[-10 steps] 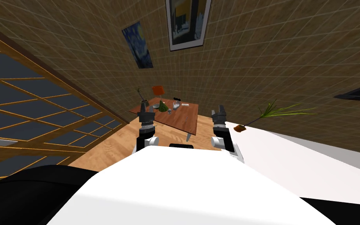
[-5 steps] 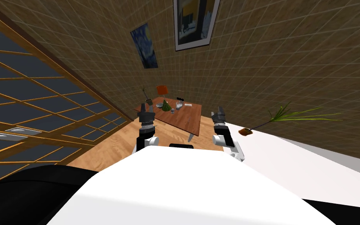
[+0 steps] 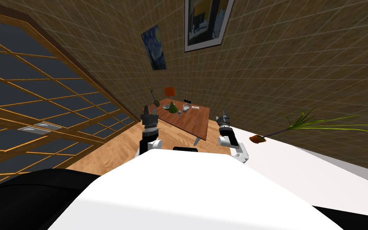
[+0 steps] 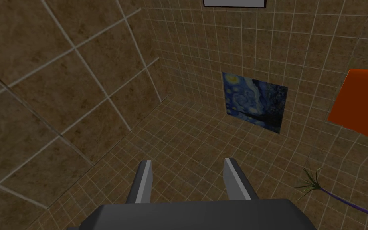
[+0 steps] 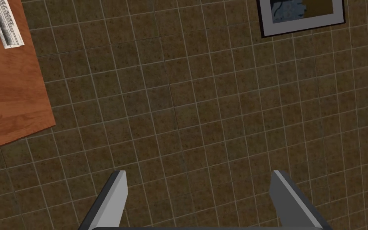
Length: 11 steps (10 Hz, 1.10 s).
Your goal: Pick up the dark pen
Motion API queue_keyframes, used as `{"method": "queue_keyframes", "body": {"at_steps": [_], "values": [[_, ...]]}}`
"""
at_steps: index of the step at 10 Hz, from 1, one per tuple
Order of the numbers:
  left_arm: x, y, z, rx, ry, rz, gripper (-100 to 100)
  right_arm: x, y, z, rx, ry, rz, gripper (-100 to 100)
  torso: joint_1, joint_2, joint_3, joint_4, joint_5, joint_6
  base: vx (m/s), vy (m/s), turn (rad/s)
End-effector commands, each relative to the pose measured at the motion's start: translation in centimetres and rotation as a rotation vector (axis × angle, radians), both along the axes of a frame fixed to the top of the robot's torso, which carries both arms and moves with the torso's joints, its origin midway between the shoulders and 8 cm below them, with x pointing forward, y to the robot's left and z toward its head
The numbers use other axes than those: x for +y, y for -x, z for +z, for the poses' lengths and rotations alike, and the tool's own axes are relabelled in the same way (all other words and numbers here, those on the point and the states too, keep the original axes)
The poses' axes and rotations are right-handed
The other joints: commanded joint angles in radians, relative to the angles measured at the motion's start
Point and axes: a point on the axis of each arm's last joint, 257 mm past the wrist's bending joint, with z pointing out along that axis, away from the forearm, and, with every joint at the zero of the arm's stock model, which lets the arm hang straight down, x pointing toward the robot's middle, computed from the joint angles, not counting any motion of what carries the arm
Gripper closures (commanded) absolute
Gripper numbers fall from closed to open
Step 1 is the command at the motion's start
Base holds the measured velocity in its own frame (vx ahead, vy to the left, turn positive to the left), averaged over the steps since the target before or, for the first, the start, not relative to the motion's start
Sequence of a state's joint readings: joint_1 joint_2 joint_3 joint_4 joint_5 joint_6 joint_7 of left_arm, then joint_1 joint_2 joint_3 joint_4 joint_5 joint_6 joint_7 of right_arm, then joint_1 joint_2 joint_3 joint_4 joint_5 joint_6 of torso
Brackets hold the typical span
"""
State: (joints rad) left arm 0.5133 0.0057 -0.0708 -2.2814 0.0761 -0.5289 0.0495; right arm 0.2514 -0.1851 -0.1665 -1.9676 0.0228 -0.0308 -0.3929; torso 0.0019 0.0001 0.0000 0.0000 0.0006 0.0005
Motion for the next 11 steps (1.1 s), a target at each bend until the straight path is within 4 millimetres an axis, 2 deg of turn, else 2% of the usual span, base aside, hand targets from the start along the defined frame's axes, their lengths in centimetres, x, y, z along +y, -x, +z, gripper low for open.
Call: {"method": "queue_keyframes", "body": {"at_steps": [1,2,3,4,5,7,8,9,10,11], "values": [[0.0,0.0,0.0,0.0,0.0,0.0,0,-2.0,-0.9,-1.7,0.05,-0.055,-0.024,-100,0.0,0.0,0.0,0.0,0.0,0.0,0.004,0.042,0.149],[0.0,0.0,0.0,0.0,0.0,0.0,0,-2.1,-1.0,-2.3,0.063,-0.087,-0.024,-100,0.0,0.0,0.0,0.0,0.0,-0.001,0.004,0.032,0.08],[0.0,0.0,0.0,0.0,0.0,0.0,0,-3.8,-1.7,-3.4,0.097,-0.123,-0.048,-100,0.0,0.0,0.0,0.0,0.0,0.0,-0.002,0.038,0.173],[0.0,0.0,0.0,0.0,0.0,0.0,0,-4.0,-1.7,-4.2,0.112,-0.157,-0.05,-100,0.0,0.0,0.0,0.0,0.0,-0.001,0.002,0.028,0.089],[0.0,0.0,0.0,0.0,0.0,0.0,0,-5.7,-2.3,-5.3,0.14,-0.195,-0.076,-100,0.0,0.0,0.0,0.0,0.0,0.0,0.0,0.041,0.168],[0.0,0.0,0.0,0.0,0.0,0.0,0,-5.9,-2.2,-6.1,0.158,-0.239,-0.081,-100,0.0,0.0,0.0,0.0,0.0,0.0,0.003,0.02,0.039],[0.0,0.0,0.0,0.0,0.0,0.0,0,-7.6,-2.7,-7.6,0.192,-0.294,-0.113,-100,-0.001,0.0,0.0,0.0,0.0,0.0,0.003,0.025,0.211],[0.0,0.0,0.0,0.0,0.0,0.0,0,-7.7,-2.6,-8.0,0.202,-0.322,-0.118,-100,0.0,0.0,0.0,0.0,0.0,-0.001,0.005,0.02,0.093],[0.0,0.0,0.0,0.0,0.0,0.0,0,-9.3,-3.1,-8.9,0.225,-0.365,-0.148,-100,-0.001,0.0,0.0,0.0,0.0,0.0,0.008,0.034,0.187],[0.0,0.0,0.0,0.0,0.0,0.0,0,-9.6,-2.9,-10.0,0.246,-0.401,-0.159,-100,0.0,0.0,0.0,0.0,0.0,-0.001,0.007,0.026,0.083]]}}
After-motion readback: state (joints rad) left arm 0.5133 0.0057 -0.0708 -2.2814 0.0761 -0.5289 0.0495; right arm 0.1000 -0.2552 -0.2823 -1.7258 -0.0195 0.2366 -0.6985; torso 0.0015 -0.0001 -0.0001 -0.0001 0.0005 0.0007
